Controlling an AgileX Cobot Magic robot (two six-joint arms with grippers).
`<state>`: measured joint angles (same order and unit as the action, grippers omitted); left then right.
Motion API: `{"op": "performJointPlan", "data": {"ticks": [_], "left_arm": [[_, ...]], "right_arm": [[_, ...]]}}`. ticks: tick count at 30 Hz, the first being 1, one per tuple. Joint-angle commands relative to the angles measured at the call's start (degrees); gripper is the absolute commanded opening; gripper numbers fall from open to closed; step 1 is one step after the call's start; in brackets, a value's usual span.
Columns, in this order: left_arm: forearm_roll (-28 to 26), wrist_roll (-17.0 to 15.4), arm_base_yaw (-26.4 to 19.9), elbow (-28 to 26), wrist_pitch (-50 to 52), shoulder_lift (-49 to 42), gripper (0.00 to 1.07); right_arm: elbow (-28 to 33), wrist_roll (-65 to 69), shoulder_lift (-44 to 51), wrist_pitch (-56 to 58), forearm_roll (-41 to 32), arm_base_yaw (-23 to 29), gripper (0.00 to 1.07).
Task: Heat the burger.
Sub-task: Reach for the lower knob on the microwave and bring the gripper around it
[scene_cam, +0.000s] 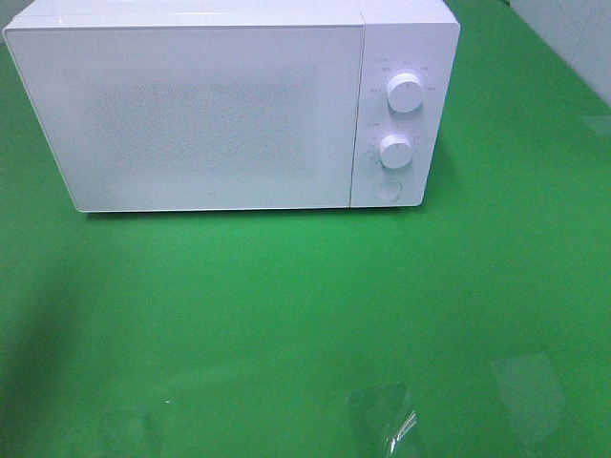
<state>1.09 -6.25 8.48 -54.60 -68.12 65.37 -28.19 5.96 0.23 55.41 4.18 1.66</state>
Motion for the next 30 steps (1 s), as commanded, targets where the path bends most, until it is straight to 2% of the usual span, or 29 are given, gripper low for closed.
{"op": "performJointPlan", "data": {"ticks": [1,4,5,7,8,9,12,13,14,16,22,25,27,30], "left_arm": [[-0.46,0.52,-0.17,2.29,-1.32,-2.81,0.98],[-0.52,1.32,-0.17,7.91,-1.09,-8.37,0.98],[-0.52,1.32,-0.17,7.91,-1.09,-8.37,0.98],[-0.52,1.72,-0.17,13.87,0.23,-14.21,0.98],[-0.52,1.72,-0.17,13.87,0.23,-14.21,0.98],[-0.52,2.06,-0.17,16.73,0.97,-16.9,0.98],[-0.46,2.58,-0.17,18.11,1.43,-18.39,0.98],[-0.46,3.55,-0.17,20.68,2.29,-21.37,0.98],[-0.46,3.55,-0.17,20.68,2.29,-21.37,0.98],[-0.63,3.67,-0.17,24.98,6.59,-27.56,0.98],[-0.69,3.67,-0.17,24.92,6.65,-37.76,0.98],[-1.09,3.67,-0.17,24.92,6.65,-39.48,0.98],[-1.89,3.44,-0.17,24.92,6.7,-45.78,0.98],[-2.01,3.32,-0.23,24.92,6.7,-49.05,0.98]], "right_arm": [[0.0,0.4,1.49,-0.46,-0.06,-0.29,0.75],[0.0,0.4,1.49,-0.46,-0.06,-0.29,0.75],[0.0,0.4,1.49,-0.46,-0.06,-0.29,0.75],[0.0,0.4,1.49,-0.46,-0.06,-0.29,0.75],[0.0,0.4,1.49,-0.46,-0.06,-0.29,0.75],[0.0,0.4,1.49,-0.46,-0.06,-0.29,0.75],[0.0,0.4,1.49,-0.46,-0.06,-0.29,0.75],[0.0,0.4,1.49,-0.46,-0.06,-0.29,0.75],[0.0,0.4,1.49,-0.46,-0.06,-0.29,0.75],[0.0,0.4,1.49,-0.46,-0.06,-0.29,0.75],[0.0,0.4,1.49,-0.46,-0.06,-0.29,0.75],[0.0,0.4,1.49,-0.46,-0.06,-0.29,0.75],[0.0,0.4,1.49,-0.46,-0.06,-0.29,0.75],[0.0,0.4,1.49,-0.46,-0.06,-0.29,0.75]]}}
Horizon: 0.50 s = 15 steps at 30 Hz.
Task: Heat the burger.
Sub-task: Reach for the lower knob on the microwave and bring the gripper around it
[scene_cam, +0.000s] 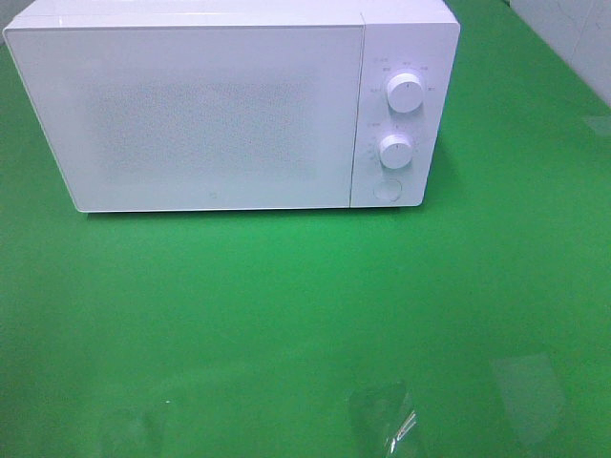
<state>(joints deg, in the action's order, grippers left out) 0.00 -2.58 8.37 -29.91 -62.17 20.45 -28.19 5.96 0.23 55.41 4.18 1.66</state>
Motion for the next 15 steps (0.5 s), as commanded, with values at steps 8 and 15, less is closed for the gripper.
{"op": "performJointPlan", "data": {"ticks": [8,15], "left_arm": [[-0.92,-0.4,-7.73,0.23,0.8,-16.39,0.98],[-0.97,-0.46,-10.94,0.23,0.8,-21.94,0.98]], "right_arm": [[0.0,0.4,1.49,-0.46,-0.06,-0.29,0.75],[0.0,0.4,1.49,-0.46,-0.06,-0.29,0.75]]}}
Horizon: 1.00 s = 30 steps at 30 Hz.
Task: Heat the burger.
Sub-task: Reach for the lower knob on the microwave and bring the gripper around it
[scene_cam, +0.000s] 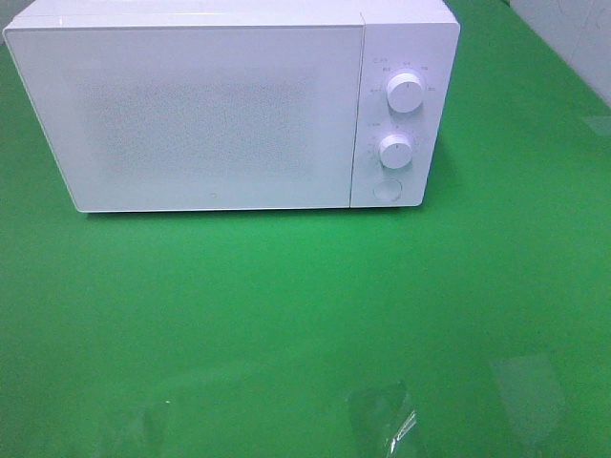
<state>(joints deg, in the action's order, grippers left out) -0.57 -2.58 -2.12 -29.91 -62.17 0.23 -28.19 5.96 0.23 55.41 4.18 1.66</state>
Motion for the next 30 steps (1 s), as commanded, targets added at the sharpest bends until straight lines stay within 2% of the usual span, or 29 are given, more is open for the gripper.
{"op": "performJointPlan", "data": {"ticks": [1,30], "left_arm": [[-0.4,-0.52,-0.46,0.23,0.8,-1.43,0.98],[-0.34,-0.46,-0.46,0.23,0.8,-1.43,0.98]], "right_arm": [[0.0,0.4,1.49,-0.46,-0.06,-0.29,0.75],[0.0,0.4,1.49,-0.46,-0.06,-0.29,0.75]]}}
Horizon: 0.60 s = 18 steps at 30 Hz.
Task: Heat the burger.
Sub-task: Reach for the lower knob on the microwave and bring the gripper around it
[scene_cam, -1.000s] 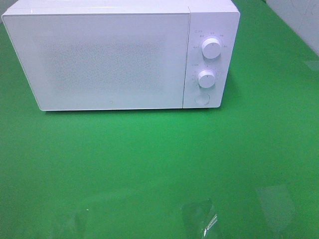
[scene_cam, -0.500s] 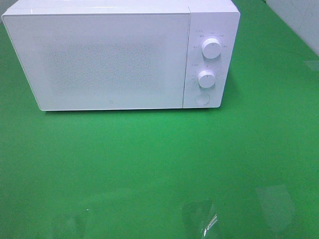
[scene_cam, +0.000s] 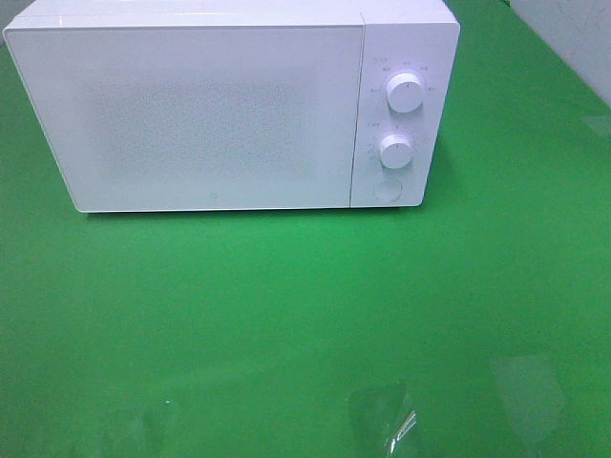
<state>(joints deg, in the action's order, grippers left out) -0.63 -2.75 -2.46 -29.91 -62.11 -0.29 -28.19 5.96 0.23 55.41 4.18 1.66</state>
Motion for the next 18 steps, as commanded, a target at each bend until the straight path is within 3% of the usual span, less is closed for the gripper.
{"op": "performJointPlan", "data": {"ticks": [1,18], "left_arm": [[-0.29,-0.29,-0.11,0.23,0.74,-0.92,0.98],[-0.29,-0.29,-0.11,0.23,0.74,-0.92,0.98]], "right_arm": [[0.0,0.4,1.49,-0.46,-0.06,-0.29,0.75],[0.0,0.4,1.49,-0.46,-0.17,-0.17,0.75]]}}
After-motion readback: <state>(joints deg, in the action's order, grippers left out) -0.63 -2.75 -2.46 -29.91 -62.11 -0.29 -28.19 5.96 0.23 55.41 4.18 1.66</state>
